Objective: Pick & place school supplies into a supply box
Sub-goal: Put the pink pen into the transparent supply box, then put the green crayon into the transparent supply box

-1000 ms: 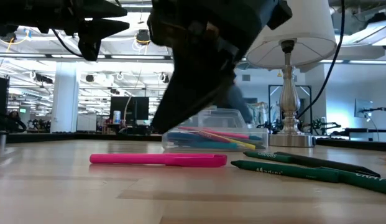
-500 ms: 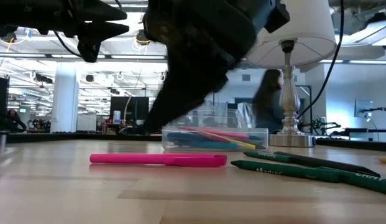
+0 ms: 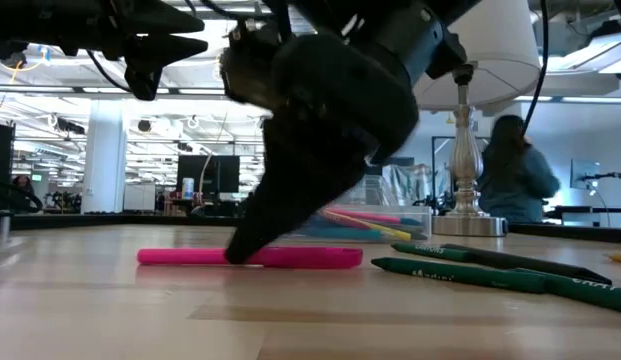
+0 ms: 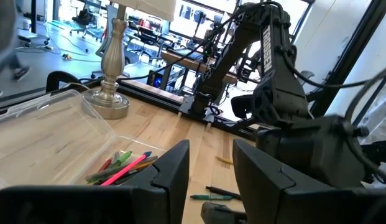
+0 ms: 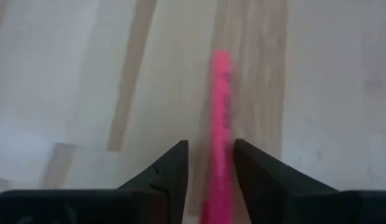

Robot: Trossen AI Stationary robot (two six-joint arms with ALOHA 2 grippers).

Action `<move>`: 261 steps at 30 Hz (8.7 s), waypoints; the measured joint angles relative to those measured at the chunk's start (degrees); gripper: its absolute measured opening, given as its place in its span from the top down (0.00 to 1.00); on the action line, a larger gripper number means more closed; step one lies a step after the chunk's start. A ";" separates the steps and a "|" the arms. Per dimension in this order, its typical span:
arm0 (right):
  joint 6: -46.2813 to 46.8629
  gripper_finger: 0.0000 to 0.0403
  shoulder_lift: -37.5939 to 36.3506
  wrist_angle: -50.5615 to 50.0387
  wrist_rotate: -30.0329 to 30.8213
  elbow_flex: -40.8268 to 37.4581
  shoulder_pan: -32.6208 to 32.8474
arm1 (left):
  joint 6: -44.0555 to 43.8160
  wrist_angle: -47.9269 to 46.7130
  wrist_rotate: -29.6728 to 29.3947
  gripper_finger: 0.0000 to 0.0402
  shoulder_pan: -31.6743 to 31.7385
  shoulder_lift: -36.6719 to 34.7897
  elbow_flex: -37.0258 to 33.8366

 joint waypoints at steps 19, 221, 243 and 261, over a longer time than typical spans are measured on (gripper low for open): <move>6.70 0.97 1.00 -8.47 3.84 0.44 0.00 | -1.44 -1.02 -0.01 0.71 0.00 0.00 0.00; 11.58 0.71 -111.80 -24.97 10.93 -55.08 -3.55 | 15.53 -47.59 30.64 0.71 4.07 63.77 64.00; 12.58 0.71 -111.06 -12.09 11.07 -63.95 -9.52 | 21.12 -42.66 31.95 0.71 1.61 73.97 67.02; 15.11 0.71 -109.99 -13.62 11.22 -63.91 -9.52 | 27.78 -52.34 28.50 0.75 0.33 77.07 71.69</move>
